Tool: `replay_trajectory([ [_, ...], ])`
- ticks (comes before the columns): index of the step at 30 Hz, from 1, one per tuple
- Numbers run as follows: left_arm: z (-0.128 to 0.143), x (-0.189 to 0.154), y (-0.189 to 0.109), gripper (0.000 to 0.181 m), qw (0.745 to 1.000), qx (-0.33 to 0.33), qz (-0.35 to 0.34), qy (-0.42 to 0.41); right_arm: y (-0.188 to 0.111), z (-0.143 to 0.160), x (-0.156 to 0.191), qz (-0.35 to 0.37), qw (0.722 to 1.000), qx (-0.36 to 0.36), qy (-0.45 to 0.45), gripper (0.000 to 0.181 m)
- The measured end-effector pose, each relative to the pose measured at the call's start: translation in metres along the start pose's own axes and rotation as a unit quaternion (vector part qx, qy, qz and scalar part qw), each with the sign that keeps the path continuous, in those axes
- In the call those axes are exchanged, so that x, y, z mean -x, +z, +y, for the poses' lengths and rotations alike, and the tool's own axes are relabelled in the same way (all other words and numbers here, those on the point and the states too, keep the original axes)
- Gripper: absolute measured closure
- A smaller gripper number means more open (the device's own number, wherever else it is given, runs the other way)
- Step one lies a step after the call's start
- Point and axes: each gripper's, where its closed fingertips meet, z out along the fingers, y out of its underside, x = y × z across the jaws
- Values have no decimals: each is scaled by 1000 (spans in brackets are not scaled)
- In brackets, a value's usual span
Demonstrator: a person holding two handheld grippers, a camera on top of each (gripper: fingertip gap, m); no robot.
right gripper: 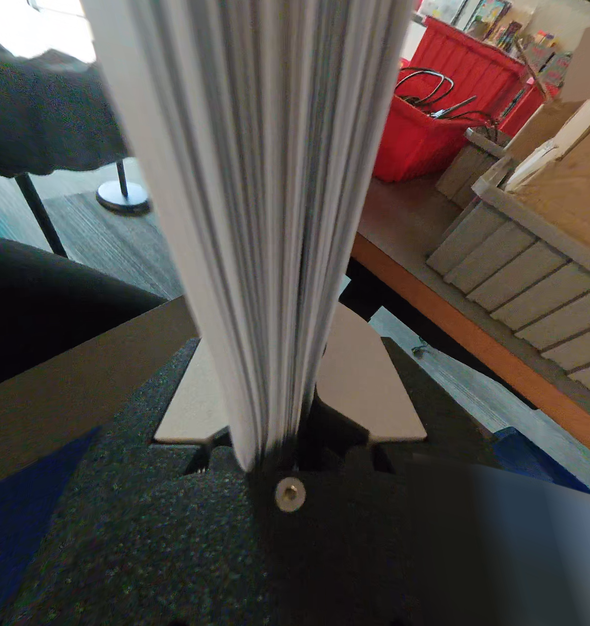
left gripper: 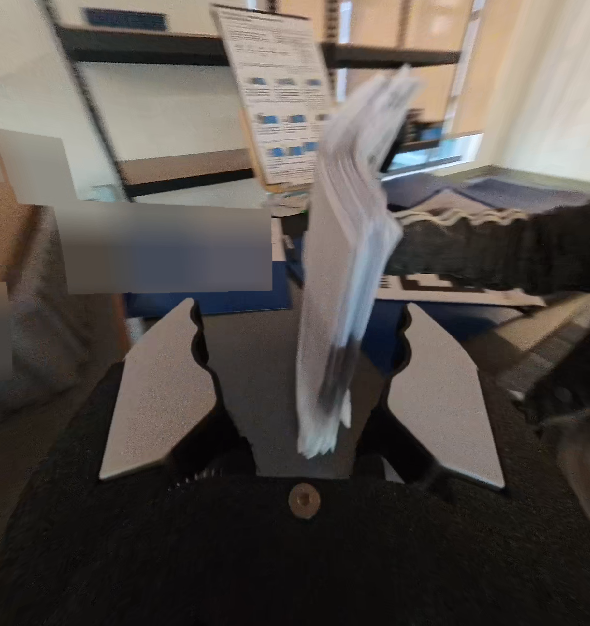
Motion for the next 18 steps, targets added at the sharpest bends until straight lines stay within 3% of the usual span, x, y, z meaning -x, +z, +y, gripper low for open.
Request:
replay_trajectory([
  [3,-72,-1,-36,76,991,37,-102,81,1,-11,-3,-29,998,48,-23,162],
  [5,-91,-25,-19,81,982,136,-72,112,5,-18,-6,-51,995,81,-39,163],
  [8,-40,-20,6,87,913,373,-60,154,12,-31,-8,-88,983,134,-87,163],
  [9,-21,-28,11,112,900,411,-6,148,13,-33,-8,-99,977,155,-104,163],
  [10,-10,-45,9,140,900,412,66,123,11,-31,-10,-107,972,176,-113,164],
  [12,-16,-28,10,168,930,332,15,156,10,-35,-11,-112,968,195,-107,163],
  [16,-12,-24,0,169,963,236,0,130,13,-61,-19,-96,972,175,-123,156],
  [18,-11,-21,-7,168,979,194,14,58,9,-79,-39,-41,980,161,-109,127],
])
